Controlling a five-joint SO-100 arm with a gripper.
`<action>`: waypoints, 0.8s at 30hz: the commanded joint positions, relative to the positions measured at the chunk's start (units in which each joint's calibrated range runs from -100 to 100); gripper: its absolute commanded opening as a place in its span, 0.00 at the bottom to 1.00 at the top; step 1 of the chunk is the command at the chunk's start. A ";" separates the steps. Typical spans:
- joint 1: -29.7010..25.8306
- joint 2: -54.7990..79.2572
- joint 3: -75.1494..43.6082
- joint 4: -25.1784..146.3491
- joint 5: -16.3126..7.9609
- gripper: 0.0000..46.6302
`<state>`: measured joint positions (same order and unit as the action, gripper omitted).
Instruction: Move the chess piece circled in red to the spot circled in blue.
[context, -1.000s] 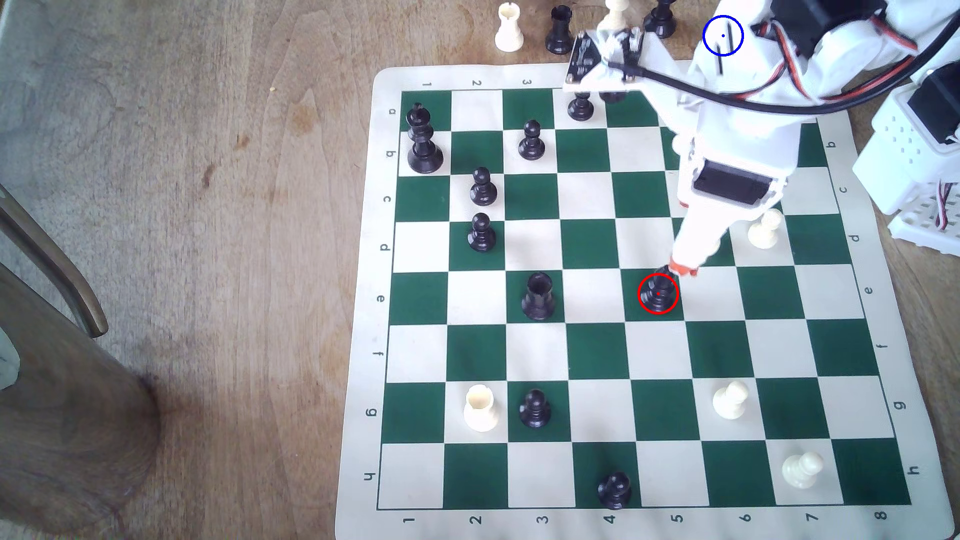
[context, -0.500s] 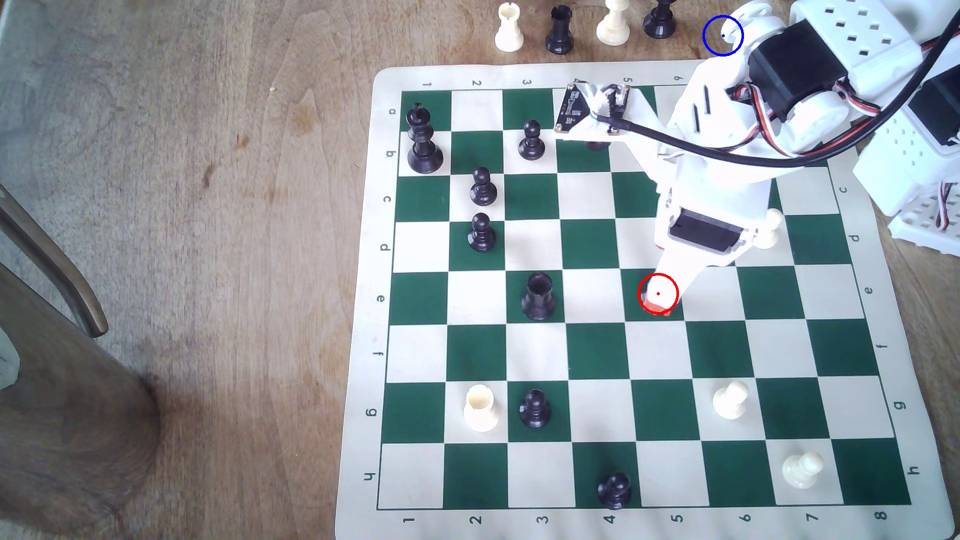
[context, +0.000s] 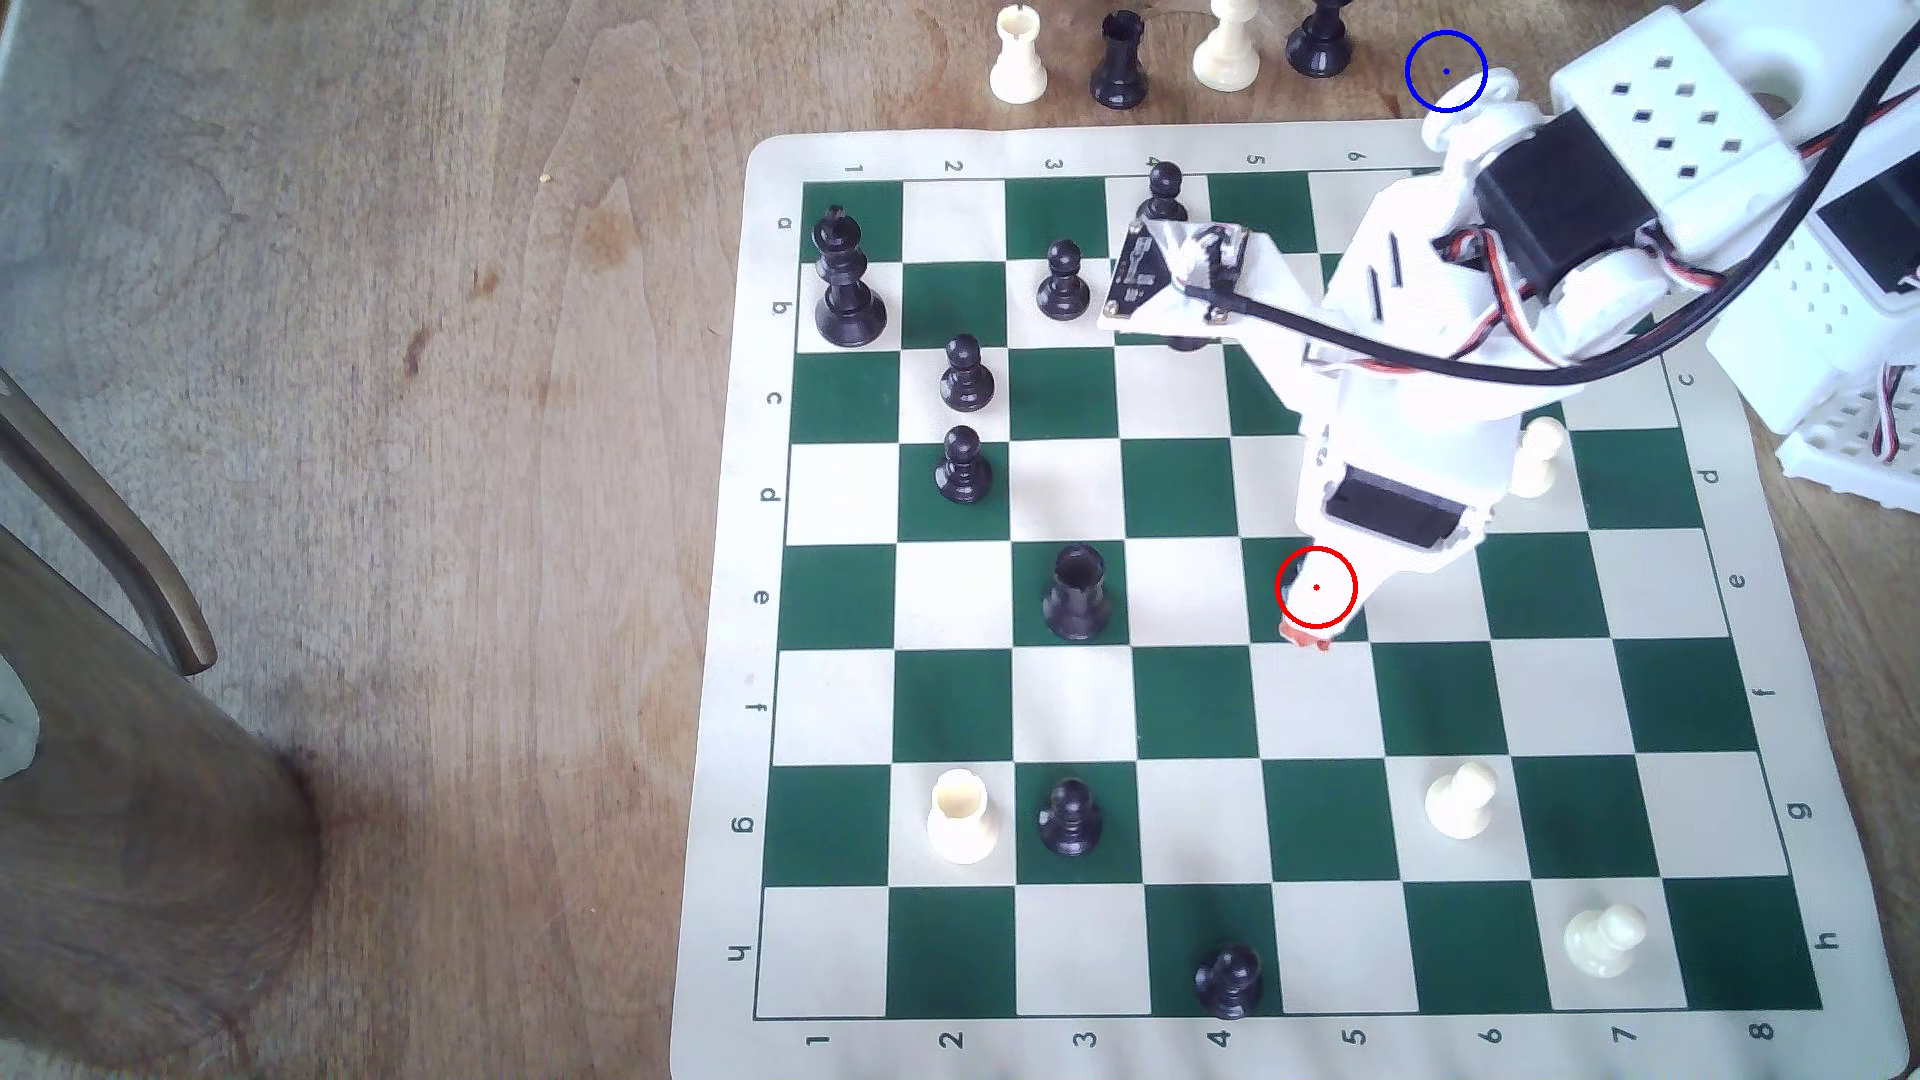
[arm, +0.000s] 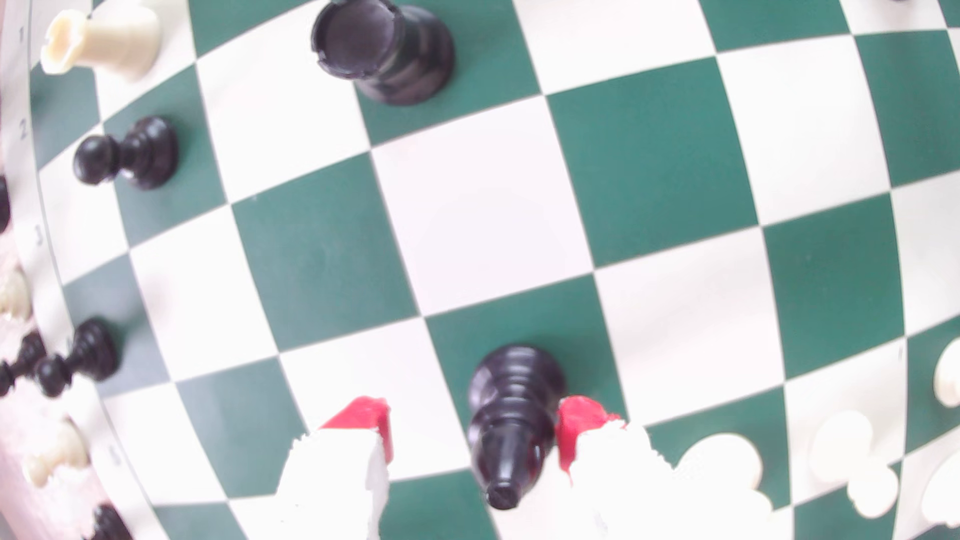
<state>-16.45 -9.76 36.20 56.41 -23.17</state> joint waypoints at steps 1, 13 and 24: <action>-1.11 -0.43 -0.20 -0.56 -0.59 0.37; -1.11 0.00 -0.02 -0.39 -0.49 0.30; -1.58 1.02 0.16 -0.31 -0.15 0.23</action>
<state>-17.33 -7.83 36.56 56.10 -23.42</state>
